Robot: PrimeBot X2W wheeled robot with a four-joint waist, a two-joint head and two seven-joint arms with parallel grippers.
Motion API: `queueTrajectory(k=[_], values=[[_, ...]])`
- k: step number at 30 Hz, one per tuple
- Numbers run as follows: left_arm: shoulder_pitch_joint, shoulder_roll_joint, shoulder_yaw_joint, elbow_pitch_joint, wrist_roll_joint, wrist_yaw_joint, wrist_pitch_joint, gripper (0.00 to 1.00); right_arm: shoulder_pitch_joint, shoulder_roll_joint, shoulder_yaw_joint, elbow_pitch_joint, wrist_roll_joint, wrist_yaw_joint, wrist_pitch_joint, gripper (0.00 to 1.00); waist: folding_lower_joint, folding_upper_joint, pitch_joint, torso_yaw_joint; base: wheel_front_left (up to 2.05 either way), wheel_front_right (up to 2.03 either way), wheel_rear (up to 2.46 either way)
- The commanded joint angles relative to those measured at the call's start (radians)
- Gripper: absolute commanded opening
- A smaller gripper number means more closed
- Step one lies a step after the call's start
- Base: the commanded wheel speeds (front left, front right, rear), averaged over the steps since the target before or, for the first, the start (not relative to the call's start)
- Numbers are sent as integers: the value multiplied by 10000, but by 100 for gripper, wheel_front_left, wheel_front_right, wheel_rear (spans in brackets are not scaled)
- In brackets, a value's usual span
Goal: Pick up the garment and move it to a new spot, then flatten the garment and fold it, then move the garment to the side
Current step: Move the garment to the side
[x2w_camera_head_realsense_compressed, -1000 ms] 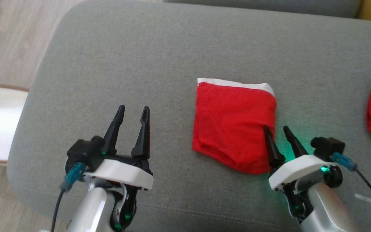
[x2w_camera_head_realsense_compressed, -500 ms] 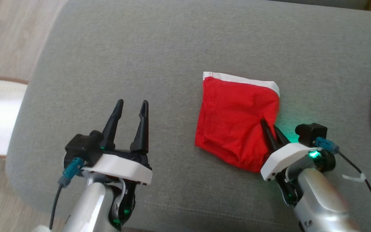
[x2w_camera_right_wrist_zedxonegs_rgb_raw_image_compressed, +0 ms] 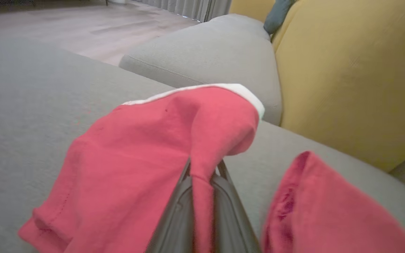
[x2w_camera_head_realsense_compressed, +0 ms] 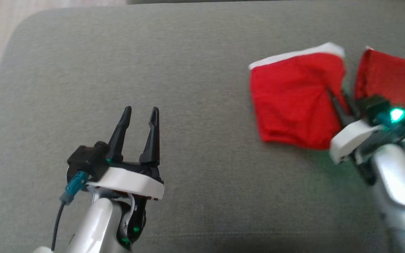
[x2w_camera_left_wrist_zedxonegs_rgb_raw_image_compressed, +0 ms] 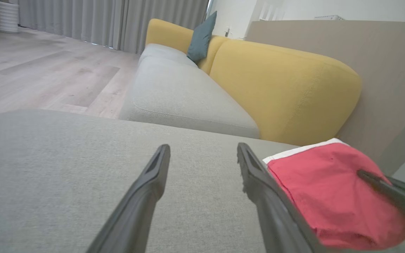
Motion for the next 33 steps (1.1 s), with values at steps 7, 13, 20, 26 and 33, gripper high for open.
queueTrajectory(k=[7, 13, 20, 26, 33], values=[[-686, 58, 472, -427, 219, -139, -90, 100, -917, -2927, 869, -1968, 765, -7, 1300, 0, 0, 0, 576, -921, 0, 0, 0], [-926, 58, 521, -438, 261, -230, -90, 100, -896, -4809, 1049, -2283, 1393, -7, 2052, 0, 0, 0, 841, -1046, 0, 0, 0], [-977, 58, 582, -449, 295, -290, -90, 100, -761, -5584, 638, -2221, 1601, -7, 2447, 0, 0, 0, 994, -1103, 0, 0, 0], [-1073, 58, 614, -428, 380, -378, -90, 100, -660, -5398, -23, -2382, 1643, -7, 2476, 0, 0, 0, 1237, -1132, 0, 0, 0], [-1157, 58, 678, -357, 470, -466, -90, 100, -502, -5238, -405, -2645, 1492, -7, 2451, 0, 0, 0, 1359, -1119, 0, 0, 0]])
